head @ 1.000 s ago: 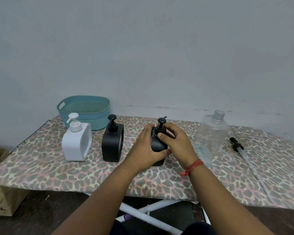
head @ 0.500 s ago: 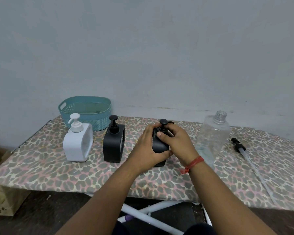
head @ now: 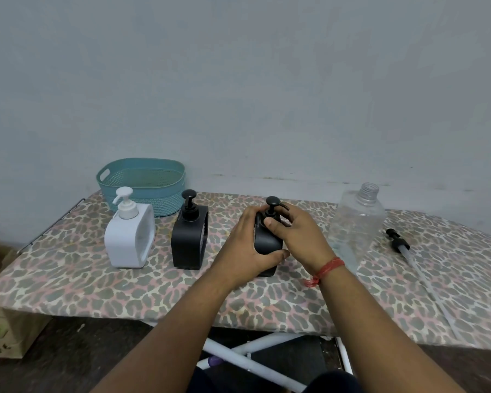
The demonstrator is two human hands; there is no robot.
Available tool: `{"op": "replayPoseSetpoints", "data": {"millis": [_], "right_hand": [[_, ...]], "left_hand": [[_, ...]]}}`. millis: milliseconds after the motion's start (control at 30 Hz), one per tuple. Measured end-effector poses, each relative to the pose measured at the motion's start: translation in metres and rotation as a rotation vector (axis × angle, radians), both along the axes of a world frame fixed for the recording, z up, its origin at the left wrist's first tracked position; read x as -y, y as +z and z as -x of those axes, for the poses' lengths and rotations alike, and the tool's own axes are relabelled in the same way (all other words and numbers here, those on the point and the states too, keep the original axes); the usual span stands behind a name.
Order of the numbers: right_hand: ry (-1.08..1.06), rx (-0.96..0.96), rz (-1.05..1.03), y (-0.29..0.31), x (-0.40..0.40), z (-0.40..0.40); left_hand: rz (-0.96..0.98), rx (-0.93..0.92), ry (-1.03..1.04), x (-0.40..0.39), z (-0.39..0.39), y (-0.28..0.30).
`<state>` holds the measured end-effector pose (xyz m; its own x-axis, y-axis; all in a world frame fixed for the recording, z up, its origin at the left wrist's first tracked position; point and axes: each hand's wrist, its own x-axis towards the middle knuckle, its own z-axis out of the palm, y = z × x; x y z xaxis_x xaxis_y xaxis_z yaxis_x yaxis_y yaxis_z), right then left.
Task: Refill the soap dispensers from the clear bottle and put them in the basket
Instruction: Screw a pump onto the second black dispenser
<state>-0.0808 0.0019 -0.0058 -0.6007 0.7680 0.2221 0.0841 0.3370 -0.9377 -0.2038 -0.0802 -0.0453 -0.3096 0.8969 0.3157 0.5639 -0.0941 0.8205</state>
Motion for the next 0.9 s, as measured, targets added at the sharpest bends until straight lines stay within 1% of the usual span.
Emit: {"op": "replayPoseSetpoints", "data": {"millis": [200, 333, 400, 500, 567, 700, 900], "right_hand": [[-0.166, 0.008, -0.029, -0.005, 0.001, 0.012], [-0.235, -0.002, -0.064, -0.009, 0.006, 0.019], [-0.230, 0.002, -0.071, -0.009, 0.007, 0.019], [-0.129, 0.026, -0.062, -0.006, 0.002, 0.011], [-0.087, 0.056, -0.094, -0.006, 0.001, 0.006], [-0.163, 0.044, -0.087, -0.007, 0.000, 0.009], [-0.199, -0.003, -0.017, -0.009, 0.001, 0.016]], "left_hand": [[0.002, 0.035, -0.018, -0.001, 0.002, -0.001], [0.000, 0.045, -0.014, -0.001, 0.002, 0.000], [0.002, 0.051, -0.013, 0.000, 0.002, 0.000], [0.001, 0.045, -0.010, 0.001, 0.001, 0.001], [0.002, 0.039, -0.013, 0.002, 0.000, 0.002], [0.011, 0.052, -0.024, 0.001, 0.000, 0.000], [0.007, 0.052, -0.021, 0.000, 0.002, -0.001]]}}
